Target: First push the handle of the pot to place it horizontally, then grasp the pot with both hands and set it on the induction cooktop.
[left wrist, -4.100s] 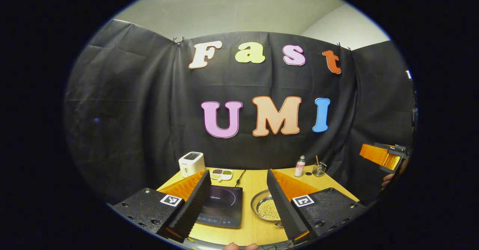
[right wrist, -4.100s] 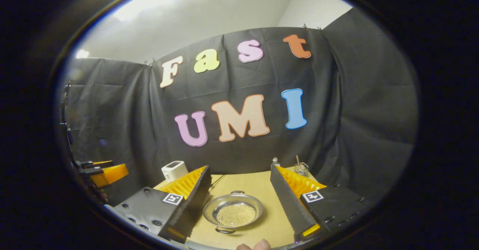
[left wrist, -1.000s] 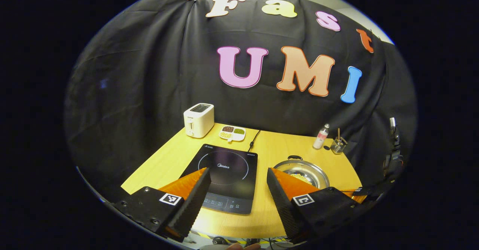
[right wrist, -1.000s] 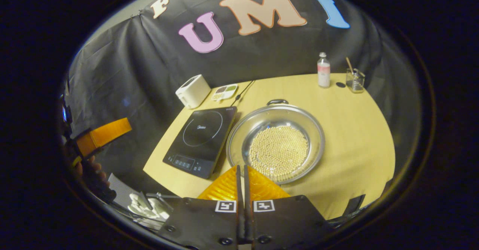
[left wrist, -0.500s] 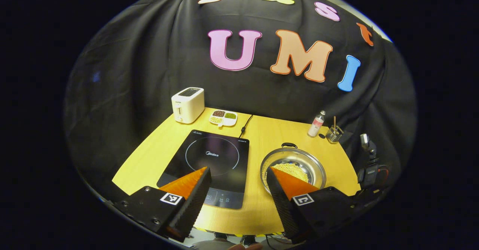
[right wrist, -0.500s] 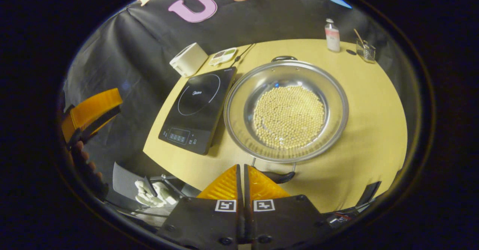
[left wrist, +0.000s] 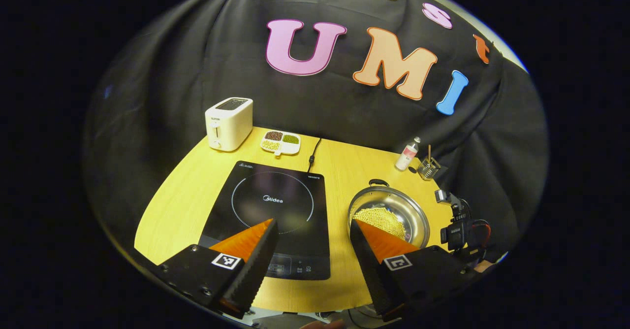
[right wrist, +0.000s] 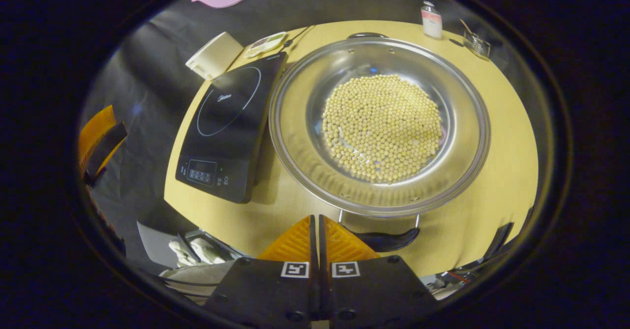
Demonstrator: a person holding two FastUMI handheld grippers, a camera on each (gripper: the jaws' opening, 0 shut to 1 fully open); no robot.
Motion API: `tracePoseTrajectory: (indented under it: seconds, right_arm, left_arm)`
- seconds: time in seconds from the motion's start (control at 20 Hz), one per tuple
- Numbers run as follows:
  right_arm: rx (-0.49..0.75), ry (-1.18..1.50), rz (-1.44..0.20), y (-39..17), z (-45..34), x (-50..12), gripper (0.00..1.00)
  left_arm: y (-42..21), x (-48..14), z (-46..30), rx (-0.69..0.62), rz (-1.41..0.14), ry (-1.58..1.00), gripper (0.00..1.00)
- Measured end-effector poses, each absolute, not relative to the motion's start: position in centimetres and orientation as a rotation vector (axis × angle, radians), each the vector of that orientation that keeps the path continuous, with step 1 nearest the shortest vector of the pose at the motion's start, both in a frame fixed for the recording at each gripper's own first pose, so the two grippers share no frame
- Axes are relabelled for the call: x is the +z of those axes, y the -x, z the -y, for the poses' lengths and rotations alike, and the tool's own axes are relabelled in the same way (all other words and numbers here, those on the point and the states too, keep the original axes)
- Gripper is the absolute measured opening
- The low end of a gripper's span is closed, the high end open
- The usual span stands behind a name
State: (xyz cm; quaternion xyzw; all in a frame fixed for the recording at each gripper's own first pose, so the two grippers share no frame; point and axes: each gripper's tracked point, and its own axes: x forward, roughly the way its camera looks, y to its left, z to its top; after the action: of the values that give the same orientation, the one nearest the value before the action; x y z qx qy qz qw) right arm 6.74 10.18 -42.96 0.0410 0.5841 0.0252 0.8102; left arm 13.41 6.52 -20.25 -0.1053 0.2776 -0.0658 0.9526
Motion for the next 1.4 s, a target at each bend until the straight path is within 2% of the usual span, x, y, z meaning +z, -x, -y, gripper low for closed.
tracePoseTrajectory:
  seconds: [0.1,0.15,0.2,0.35,0.4,0.6,0.7,0.8,0.95,1.0,1.05,1.1,1.15,1.4]
  right_arm:
    - [0.024,-0.098,-1.253,-6.9,-9.9,-43.1,0.0]
    - [0.003,-0.099,-1.251,-6.9,-9.5,-43.1,0.03]
    - [-0.022,-0.096,-1.25,-6.9,-9.1,-43.1,0.0]
    - [-0.094,-0.067,-1.252,-6.6,-7.6,-43.3,0.03]
    - [-0.116,-0.057,-1.252,-6.6,-6.7,-43.1,0.0]
    - [-0.16,-0.036,-1.258,-6.2,-4.5,-42.5,0.03]
    - [-0.172,-0.022,-1.265,-6.2,-3.1,-42.5,0.0]
    - [-0.17,-0.003,-1.269,-6.5,-1.7,-42.4,0.03]
    - [-0.153,0.013,-1.268,-7.0,0.3,-42.3,0.03]
    - [-0.144,0.011,-1.269,-7.2,1.0,-42.2,0.0]
    - [-0.131,0.001,-1.272,-6.8,1.5,-42.4,0.03]
    - [-0.114,-0.016,-1.278,-6.9,2.0,-42.5,0.0]
    - [-0.096,-0.035,-1.28,-7.2,2.5,-42.4,0.03]
    - [-0.048,-0.133,-1.286,-9.1,6.0,-42.4,0.03]
  left_arm:
    - [-13.9,-20.7,-7.0,-0.163,-0.567,0.214,0.9]
    - [-14.0,-21.0,-7.2,-0.176,-0.576,0.217,0.9]
    - [-14.2,-21.1,-7.3,-0.191,-0.581,0.225,0.9]
    - [-14.7,-21.0,-7.4,-0.241,-0.579,0.219,0.9]
    - [-14.9,-21.1,-7.5,-0.255,-0.577,0.21,0.9]
    - [-15.2,-21.1,-8.0,-0.254,-0.573,0.23,0.9]
    - [-15.0,-21.3,-7.7,-0.248,-0.581,0.244,0.9]
    - [-14.8,-21.4,-7.1,-0.246,-0.587,0.239,0.9]
    - [-14.6,-21.6,-6.5,-0.221,-0.595,0.228,0.89]
    - [-14.6,-21.7,-6.1,-0.208,-0.603,0.232,0.9]
    - [-14.5,-22.0,-5.7,-0.191,-0.613,0.236,0.89]
    - [-14.5,-22.0,-5.1,-0.178,-0.623,0.237,0.9]
    - [-14.4,-22.0,-4.7,-0.163,-0.626,0.235,0.9]
    - [-14.2,-21.3,-1.8,-0.093,-0.636,0.174,0.9]
